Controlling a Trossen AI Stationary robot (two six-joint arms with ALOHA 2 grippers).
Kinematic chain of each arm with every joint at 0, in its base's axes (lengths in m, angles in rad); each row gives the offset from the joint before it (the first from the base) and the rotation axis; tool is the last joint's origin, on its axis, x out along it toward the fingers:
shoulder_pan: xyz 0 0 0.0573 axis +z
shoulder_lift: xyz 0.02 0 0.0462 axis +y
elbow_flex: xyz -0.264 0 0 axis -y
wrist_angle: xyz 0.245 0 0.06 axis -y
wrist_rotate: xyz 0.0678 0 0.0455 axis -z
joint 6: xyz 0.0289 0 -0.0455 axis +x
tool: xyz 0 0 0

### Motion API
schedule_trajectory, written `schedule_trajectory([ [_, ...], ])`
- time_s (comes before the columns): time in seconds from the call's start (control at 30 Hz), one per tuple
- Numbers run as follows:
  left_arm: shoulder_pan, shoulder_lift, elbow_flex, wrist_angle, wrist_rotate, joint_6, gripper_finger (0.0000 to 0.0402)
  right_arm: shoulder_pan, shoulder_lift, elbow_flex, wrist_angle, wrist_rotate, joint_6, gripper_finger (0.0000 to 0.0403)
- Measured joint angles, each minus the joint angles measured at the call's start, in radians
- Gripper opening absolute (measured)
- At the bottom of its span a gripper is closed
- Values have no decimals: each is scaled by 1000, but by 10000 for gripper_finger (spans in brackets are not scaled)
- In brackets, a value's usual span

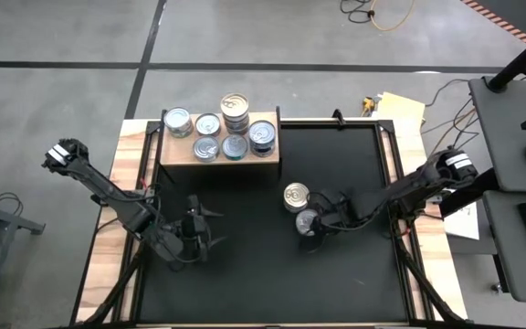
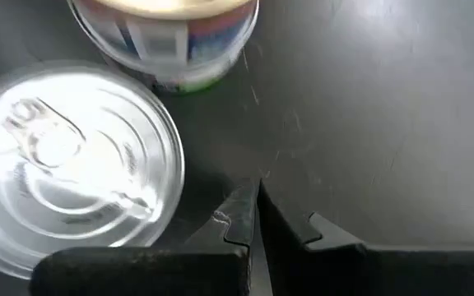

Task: Stack canned seafood by type on shelf
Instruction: Put the yellow/blue tuna can on the shelf

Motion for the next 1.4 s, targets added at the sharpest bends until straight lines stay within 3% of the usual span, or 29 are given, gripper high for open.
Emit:
schedule_trajectory([
  [0.13, -2, 6, 37, -144, 64, -176, 296, 18, 41, -34, 73, 2, 9, 12],
  [0.23, -5, 24, 41, -183, 84, -225, 296, 43, 64, -48, 179, 3, -16, 12],
  [0.53, -11, 127, 42, -127, 100, -201, 296, 105, 153, -49, 492, -76, -75, 12],
  [0.83, -12, 215, 42, 3, 102, -127, 296, 133, 298, -48, 982, -174, -243, 12],
  [1.0, -13, 233, 42, 46, 111, -100, 296, 137, 298, -13, 918, -167, -246, 12],
  [1.17, -15, 263, 41, 71, 130, -86, 296, 146, 267, 4, 817, -46, -215, 12],
  [1.4, -12, 394, 41, 303, 127, 96, 296, 150, 282, 4, 861, 64, -243, 12],
])
